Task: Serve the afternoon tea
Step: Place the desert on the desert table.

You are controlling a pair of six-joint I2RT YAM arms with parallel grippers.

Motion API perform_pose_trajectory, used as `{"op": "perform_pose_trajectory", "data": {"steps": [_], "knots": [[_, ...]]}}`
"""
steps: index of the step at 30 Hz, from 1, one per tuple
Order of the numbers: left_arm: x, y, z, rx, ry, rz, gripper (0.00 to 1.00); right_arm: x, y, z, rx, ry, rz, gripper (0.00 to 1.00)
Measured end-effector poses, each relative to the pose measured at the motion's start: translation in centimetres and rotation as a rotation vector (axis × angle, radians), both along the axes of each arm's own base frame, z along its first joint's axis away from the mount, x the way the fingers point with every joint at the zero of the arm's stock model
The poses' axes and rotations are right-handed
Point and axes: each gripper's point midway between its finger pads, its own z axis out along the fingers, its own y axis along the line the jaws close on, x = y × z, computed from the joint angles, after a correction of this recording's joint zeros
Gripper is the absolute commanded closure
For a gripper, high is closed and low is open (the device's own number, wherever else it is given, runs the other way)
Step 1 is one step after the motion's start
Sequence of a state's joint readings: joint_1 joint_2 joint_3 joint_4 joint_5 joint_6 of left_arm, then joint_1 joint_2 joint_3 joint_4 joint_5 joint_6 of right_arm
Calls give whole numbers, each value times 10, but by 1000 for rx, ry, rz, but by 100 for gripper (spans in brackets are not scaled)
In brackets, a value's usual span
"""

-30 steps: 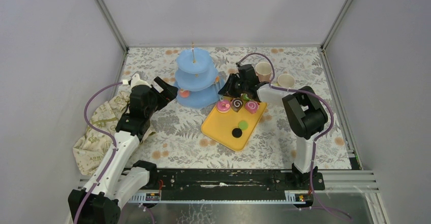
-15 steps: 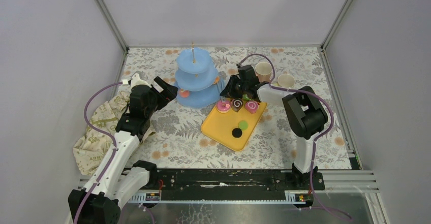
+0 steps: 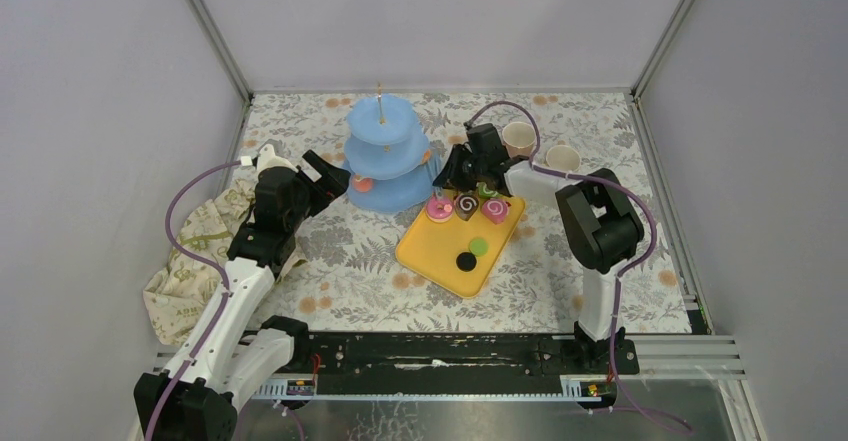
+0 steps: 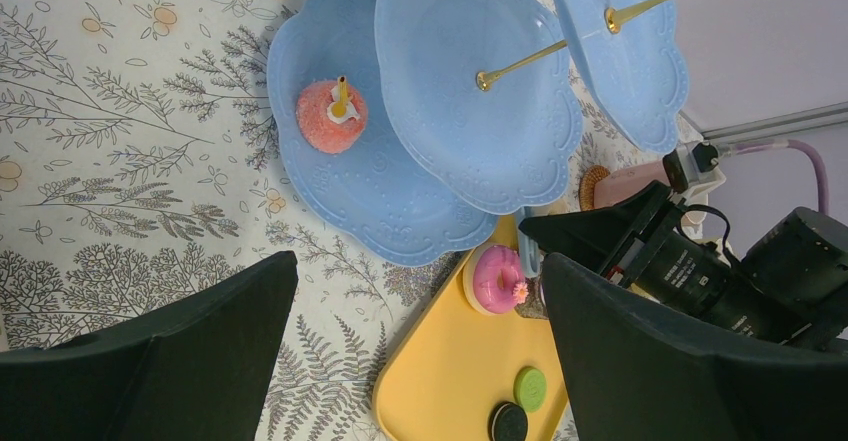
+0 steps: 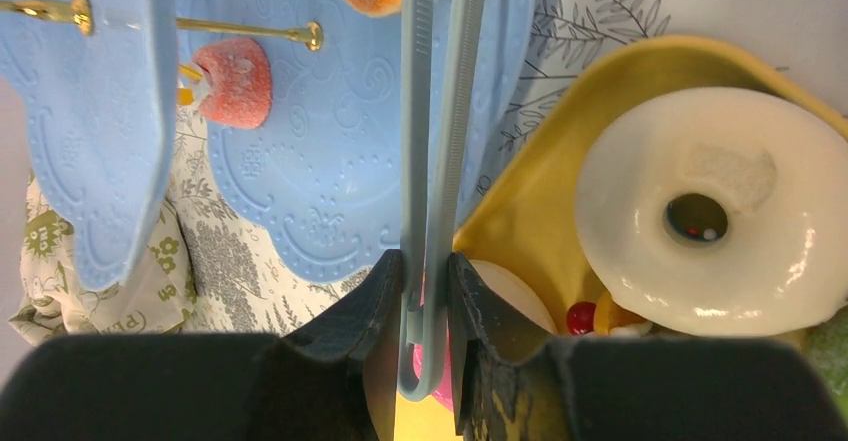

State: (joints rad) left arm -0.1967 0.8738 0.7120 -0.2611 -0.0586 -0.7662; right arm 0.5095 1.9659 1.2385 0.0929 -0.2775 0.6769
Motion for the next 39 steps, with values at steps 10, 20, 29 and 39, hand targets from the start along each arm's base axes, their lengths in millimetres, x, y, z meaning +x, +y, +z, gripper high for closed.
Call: {"op": "perform_pose_trajectory", "data": {"steps": [10,20,29,39], "knots": [[0,0,0,0,0,0,0,22,12,9,5,-31,10,100],[1,0,1,-1,-5,0,0,29,16,-9,-19,9,18,100],[3,-1,3,-3,-15,0,0,41,29,-5,-14,5,35,100],[3,-1,4,-3,-17,0,0,40,46,-8,-11,13,66,100]]}}
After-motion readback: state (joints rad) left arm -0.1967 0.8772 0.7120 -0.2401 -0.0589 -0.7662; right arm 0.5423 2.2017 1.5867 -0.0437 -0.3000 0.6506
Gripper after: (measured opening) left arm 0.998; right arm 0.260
